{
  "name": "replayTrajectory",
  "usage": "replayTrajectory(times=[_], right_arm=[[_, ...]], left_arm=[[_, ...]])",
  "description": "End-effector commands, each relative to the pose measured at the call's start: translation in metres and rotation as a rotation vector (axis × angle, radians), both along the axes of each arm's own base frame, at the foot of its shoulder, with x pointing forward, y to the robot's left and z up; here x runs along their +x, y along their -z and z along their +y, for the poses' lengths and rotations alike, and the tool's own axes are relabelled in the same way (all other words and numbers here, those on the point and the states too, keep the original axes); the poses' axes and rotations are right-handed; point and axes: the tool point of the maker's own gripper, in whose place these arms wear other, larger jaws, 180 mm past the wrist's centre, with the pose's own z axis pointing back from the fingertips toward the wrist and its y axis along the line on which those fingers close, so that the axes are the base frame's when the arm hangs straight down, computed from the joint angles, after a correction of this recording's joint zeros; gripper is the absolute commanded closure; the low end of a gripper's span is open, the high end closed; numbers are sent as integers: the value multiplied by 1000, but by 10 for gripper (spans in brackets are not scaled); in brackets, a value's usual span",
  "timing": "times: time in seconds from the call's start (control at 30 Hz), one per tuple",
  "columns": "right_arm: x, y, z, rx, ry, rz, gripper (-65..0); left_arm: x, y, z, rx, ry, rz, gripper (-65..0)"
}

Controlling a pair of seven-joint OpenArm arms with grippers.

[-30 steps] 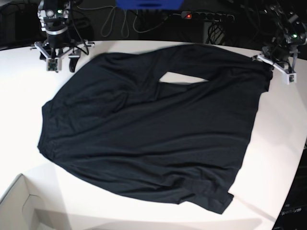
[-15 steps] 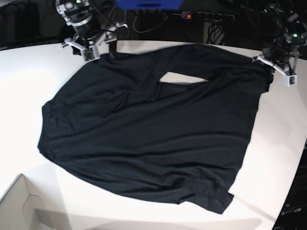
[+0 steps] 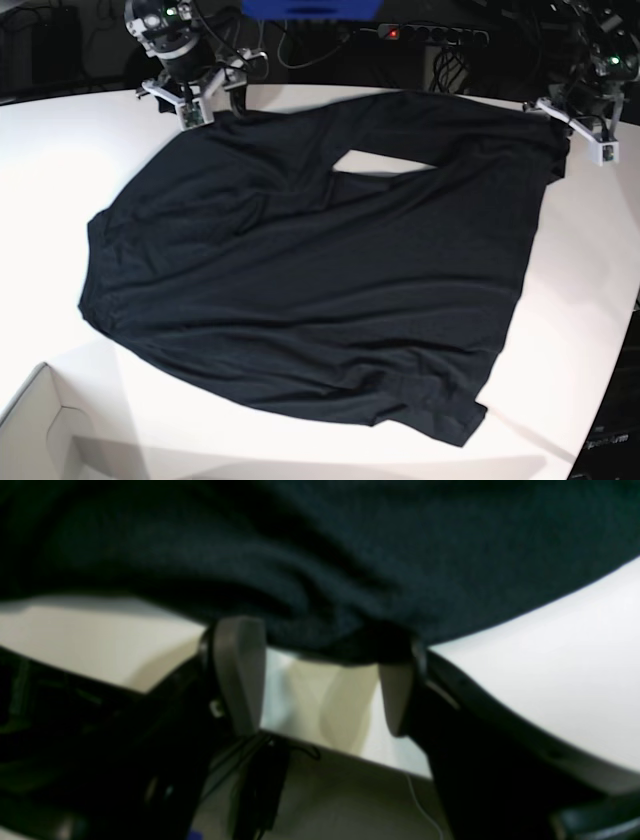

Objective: Layout the t-shirt on the table in an organized manner, then fold the t-shirt properly
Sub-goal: 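Grasp the shirt's collar edge with both grippers, then pull the collar edge apart with both grippers, stretching the shirt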

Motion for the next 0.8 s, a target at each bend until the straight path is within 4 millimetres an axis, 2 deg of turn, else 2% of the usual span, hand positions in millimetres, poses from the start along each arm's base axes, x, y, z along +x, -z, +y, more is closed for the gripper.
replayTrajectory(times=[0.0,0.03,0.1,0.2,0.27,0.4,0.5,0.57,0.67,0.77], right_arm=[[3,-3,-2,-1,4,-10,-355],[3,-1,-2,-1,4,-7,-343],[3,-2,-3,-5,1,-7,-271],[3,-2,-3,-6,0,-8,-98],[3,-3,-3,-6,0,-10,-5],[7,-18,-1,0,-3,-48,0],[12,-38,2,8,-7,-98,0],[19,-55,-4,-1,4,-143,0],[26,-74,-19,-26,34,-195,0],[33,-83,-35,-52,64,-239,0]], left_arm=[[-1,-8,5,23,7,-17,-1],[-3,-7,5,24,8,-11,-1],[-9,-9,3,32,18,-2,-1],[-20,-14,-4,39,28,23,-1],[-24,-18,-7,50,40,45,-1],[-28,-24,-8,66,55,61,-1],[-30,-24,-8,67,54,67,-1],[-37,-22,-8,68,56,85,-1],[-40,-32,-10,96,77,78,-1],[-39,-41,-12,116,92,67,-1]])
